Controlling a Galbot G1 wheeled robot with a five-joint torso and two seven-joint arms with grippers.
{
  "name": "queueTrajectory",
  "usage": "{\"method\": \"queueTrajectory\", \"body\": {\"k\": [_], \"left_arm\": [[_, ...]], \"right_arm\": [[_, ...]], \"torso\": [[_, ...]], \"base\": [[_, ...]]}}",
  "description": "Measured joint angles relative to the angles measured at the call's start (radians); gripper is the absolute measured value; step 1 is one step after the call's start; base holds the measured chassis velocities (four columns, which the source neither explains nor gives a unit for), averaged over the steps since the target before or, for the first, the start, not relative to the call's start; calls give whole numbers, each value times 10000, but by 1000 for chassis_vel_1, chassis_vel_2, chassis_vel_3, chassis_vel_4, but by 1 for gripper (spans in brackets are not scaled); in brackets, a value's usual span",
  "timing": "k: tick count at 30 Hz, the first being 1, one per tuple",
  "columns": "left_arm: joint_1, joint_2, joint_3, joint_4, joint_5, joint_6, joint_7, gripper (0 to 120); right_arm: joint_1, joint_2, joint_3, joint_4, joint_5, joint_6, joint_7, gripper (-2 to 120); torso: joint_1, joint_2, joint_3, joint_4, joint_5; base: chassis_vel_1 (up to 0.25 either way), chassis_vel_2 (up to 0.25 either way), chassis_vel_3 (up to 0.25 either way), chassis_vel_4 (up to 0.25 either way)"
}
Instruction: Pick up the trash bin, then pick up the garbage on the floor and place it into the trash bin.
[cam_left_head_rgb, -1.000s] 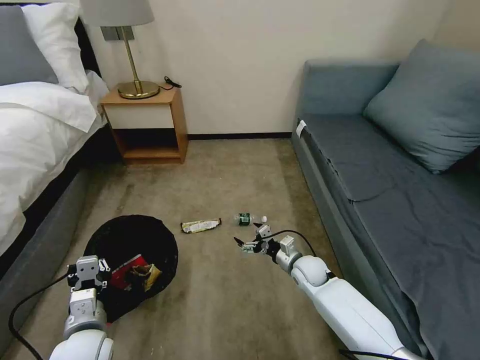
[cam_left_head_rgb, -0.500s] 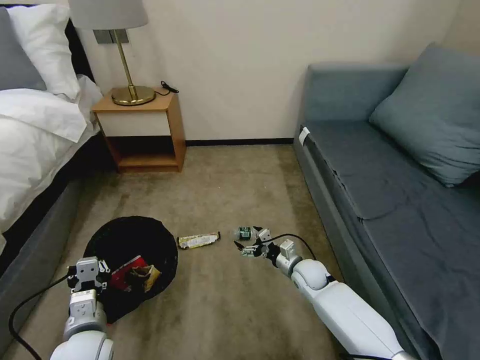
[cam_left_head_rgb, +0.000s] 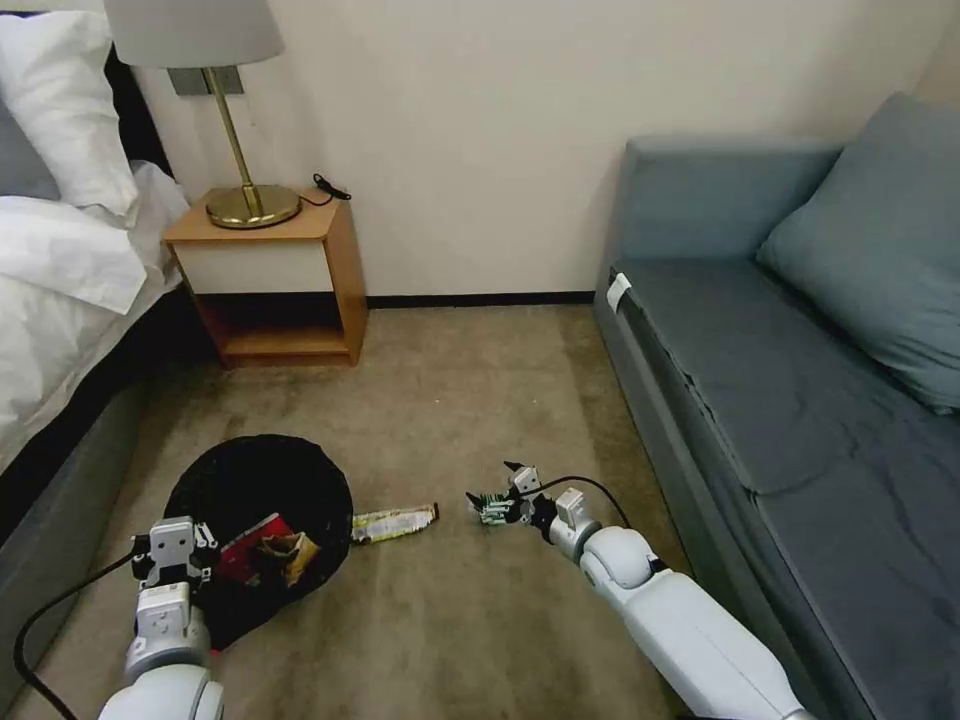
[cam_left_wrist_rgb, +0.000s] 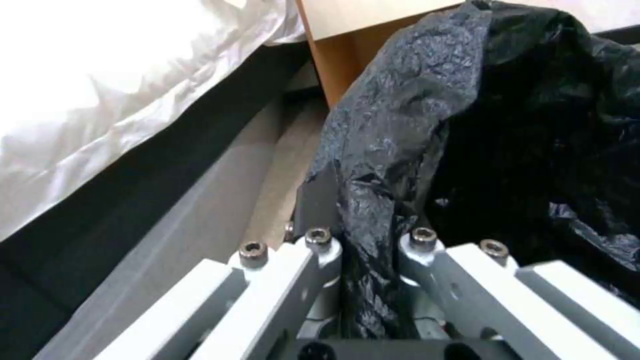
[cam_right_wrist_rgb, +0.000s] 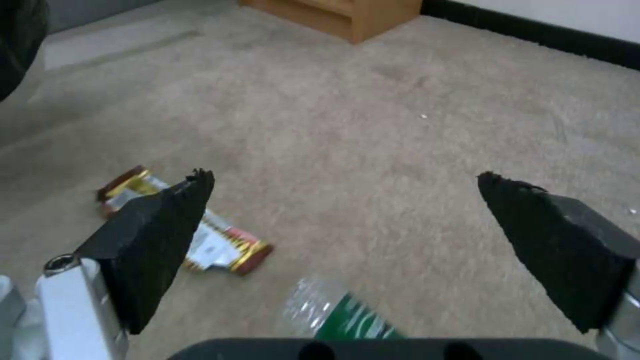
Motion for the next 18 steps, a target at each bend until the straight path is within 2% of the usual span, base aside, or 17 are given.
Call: {"method": "queueTrajectory", "body": {"k": [10,18], "left_arm": [[-88,102,-60,140,-63,-46,10,4],[-527,454,-204,449,-211,-24,14,4]], "right_arm": [[558,-256,-613,-163,14,-61,-340,100],[2132,-147,-1504,-1456,60,-195,-1354,100]], "torso": [[1,0,3,-2,0],[0,0,0,2,0]], "base": [[-129,132,131,-138],[-6,7,2,-5]]}}
